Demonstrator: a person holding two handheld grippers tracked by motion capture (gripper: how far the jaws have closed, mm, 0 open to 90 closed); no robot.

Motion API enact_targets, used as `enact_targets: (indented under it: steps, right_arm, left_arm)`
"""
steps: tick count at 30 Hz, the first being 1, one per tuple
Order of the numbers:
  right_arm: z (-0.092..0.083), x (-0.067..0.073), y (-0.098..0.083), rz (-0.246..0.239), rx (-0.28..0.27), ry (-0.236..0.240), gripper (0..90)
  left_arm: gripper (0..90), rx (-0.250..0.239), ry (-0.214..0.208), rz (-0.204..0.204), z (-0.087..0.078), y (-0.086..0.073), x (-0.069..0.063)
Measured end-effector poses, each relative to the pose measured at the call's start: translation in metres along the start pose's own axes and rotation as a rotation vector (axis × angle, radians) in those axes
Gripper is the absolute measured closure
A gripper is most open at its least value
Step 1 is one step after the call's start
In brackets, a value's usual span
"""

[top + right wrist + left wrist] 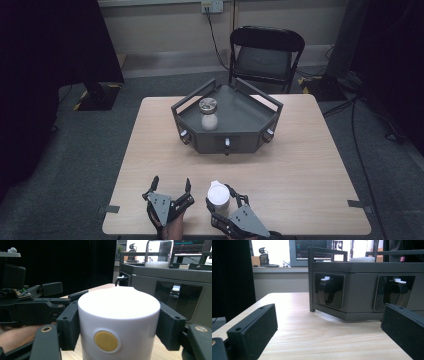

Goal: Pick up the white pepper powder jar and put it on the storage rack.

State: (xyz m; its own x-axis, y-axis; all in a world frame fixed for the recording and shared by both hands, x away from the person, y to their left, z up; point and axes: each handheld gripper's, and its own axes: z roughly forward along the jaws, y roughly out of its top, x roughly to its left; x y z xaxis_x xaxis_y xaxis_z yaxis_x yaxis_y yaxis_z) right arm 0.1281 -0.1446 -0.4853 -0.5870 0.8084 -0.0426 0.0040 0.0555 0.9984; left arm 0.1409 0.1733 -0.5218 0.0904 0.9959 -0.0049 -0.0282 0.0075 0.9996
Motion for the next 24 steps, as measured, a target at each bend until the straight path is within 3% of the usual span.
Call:
enact_targets:
  steps: [17, 24]
  right_arm:
    - [0.0, -0.01, 0.011, 0.015, 0.012, 0.017, 30.5]
    - [0.003, -0.021, 0.019, 0.024, 0.036, 0.03, 30.6]
  left_arm:
    - [0.1, 0.0, 0.0, 0.0, 0.0, 0.0, 0.0]
    - [0.2, 0.0, 0.0, 0.0, 0.0, 0.0, 0.0]
